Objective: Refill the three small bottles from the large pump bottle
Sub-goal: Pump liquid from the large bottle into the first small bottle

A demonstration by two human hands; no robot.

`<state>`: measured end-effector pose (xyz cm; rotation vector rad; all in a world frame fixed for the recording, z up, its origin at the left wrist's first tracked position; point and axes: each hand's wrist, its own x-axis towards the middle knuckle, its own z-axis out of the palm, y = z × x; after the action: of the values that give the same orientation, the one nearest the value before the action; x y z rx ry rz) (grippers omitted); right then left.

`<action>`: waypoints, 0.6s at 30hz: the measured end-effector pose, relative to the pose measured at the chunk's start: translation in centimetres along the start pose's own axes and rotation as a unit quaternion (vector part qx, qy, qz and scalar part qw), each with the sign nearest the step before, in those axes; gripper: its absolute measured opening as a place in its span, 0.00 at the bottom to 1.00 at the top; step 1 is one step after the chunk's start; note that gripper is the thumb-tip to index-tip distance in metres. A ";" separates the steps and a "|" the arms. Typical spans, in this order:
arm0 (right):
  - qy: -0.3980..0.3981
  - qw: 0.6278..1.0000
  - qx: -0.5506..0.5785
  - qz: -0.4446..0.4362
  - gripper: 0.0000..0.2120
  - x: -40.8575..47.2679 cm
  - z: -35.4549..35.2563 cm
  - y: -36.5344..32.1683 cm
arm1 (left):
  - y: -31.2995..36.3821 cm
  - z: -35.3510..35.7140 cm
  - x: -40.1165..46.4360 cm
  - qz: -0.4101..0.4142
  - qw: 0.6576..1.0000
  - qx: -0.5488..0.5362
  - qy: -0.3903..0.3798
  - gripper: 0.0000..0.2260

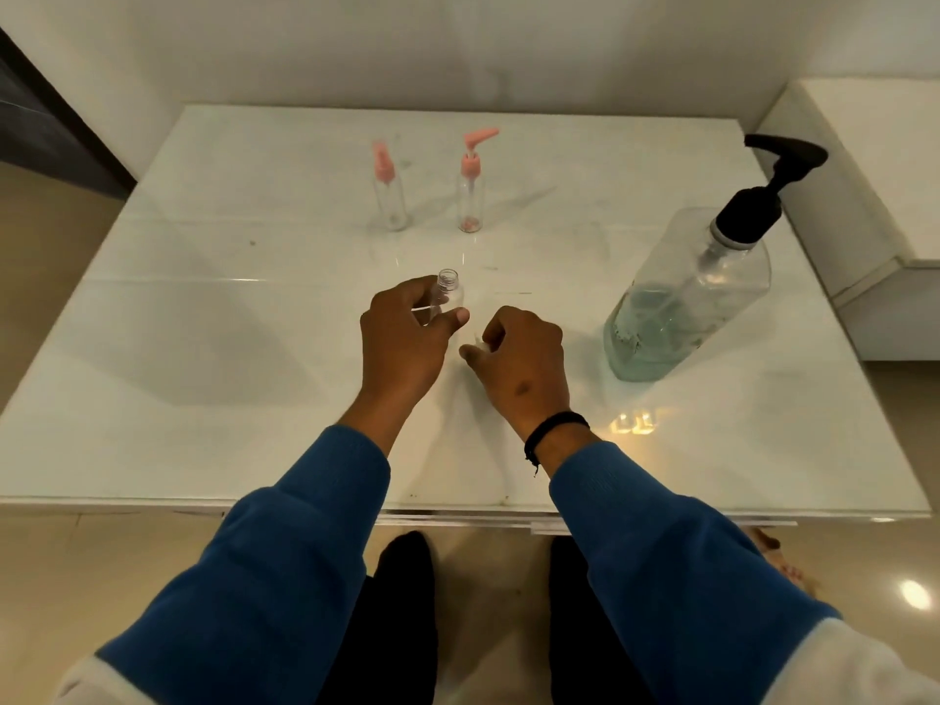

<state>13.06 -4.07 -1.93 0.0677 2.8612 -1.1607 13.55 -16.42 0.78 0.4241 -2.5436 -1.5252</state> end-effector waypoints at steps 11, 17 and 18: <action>-0.029 0.999 -0.025 0.008 0.14 0.3 0.0 -0.9 | 0.8 -0.3 0.0 -0.015 1.000 -0.012 0.015 0.14; -0.004 0.997 -0.066 -0.046 0.14 -0.5 -2.4 -2.9 | 2.0 -0.7 -0.1 0.009 0.998 -0.032 0.043 0.17; 0.012 0.996 -0.069 -0.060 0.13 -0.7 -3.1 -3.4 | 2.5 -0.7 -0.2 0.020 0.998 -0.039 0.049 0.17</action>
<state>13.45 -4.34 2.69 -0.0978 2.9945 -0.9820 13.53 -15.87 3.28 0.4252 -2.3946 -1.5440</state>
